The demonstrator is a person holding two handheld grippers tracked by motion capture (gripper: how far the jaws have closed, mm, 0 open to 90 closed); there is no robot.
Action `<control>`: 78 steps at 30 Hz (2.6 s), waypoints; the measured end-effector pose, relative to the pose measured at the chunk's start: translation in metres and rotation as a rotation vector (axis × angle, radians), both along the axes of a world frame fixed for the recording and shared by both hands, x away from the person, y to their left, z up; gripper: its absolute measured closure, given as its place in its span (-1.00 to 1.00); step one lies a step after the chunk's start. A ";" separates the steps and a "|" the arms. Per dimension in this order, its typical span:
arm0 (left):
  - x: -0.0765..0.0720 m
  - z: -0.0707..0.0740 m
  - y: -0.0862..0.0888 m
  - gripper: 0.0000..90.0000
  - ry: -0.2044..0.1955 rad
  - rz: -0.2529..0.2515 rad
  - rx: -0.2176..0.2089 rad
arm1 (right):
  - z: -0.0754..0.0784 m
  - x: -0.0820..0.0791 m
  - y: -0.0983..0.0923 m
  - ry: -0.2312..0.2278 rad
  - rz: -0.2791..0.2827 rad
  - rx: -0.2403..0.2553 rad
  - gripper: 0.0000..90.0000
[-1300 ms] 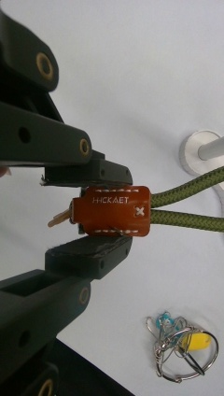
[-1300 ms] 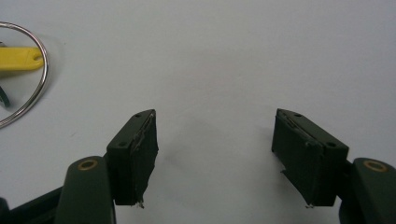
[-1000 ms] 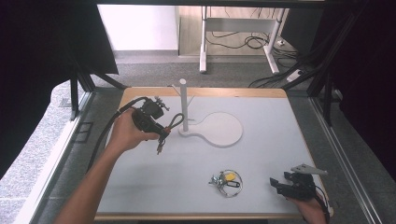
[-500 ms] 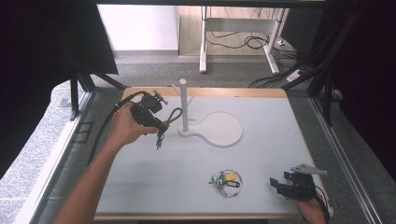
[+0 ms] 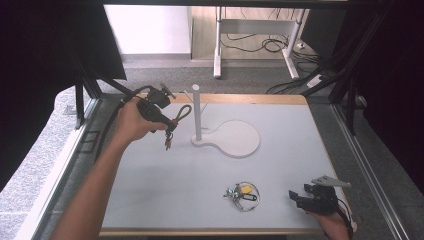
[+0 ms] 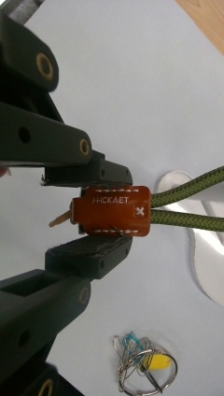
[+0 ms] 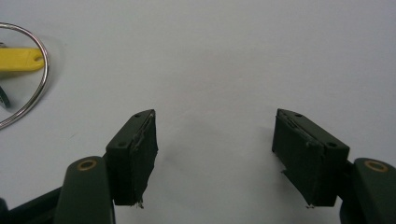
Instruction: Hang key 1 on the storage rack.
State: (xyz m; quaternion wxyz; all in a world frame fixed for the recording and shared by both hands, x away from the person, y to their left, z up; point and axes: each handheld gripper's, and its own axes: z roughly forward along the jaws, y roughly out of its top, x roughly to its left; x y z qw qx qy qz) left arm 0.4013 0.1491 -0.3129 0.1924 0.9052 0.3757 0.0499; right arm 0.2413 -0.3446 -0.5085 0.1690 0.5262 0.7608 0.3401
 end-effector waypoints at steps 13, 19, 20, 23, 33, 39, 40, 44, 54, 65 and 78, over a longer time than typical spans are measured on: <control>0.017 0.007 0.009 0.47 0.009 0.042 -0.035 | 0.000 0.000 0.000 -0.001 -0.003 0.003 -0.31; 0.021 0.008 0.015 0.47 0.013 0.056 -0.048 | 0.000 0.000 0.000 -0.001 -0.003 0.004 -0.31; 0.022 0.008 0.016 0.47 0.016 0.060 -0.053 | 0.000 0.000 0.000 -0.001 -0.004 0.004 -0.31; 0.026 0.009 0.020 0.47 0.019 0.073 -0.059 | 0.000 0.000 0.000 -0.001 -0.004 0.003 -0.31; 0.043 0.012 0.024 0.47 0.032 0.104 -0.088 | 0.000 0.000 0.000 -0.001 -0.004 0.006 -0.32; 0.046 0.017 0.025 0.47 0.023 0.122 -0.092 | 0.000 0.000 0.000 -0.002 -0.005 0.008 -0.32; 0.047 0.018 0.026 0.47 0.020 0.125 -0.092 | 0.000 0.000 0.000 -0.002 -0.005 0.007 -0.32; 0.049 0.021 0.024 0.47 0.018 0.125 -0.100 | 0.000 0.000 0.000 -0.002 -0.005 0.008 -0.32; 0.052 0.014 0.013 0.47 0.032 0.106 -0.086 | 0.000 0.000 0.000 -0.003 -0.007 0.007 -0.32; 0.054 0.006 0.002 0.47 0.053 0.081 -0.067 | 0.000 0.000 0.001 -0.003 -0.007 0.003 -0.32; 0.058 -0.003 0.001 0.47 0.085 0.038 -0.098 | 0.000 0.000 0.001 -0.002 -0.006 0.001 -0.32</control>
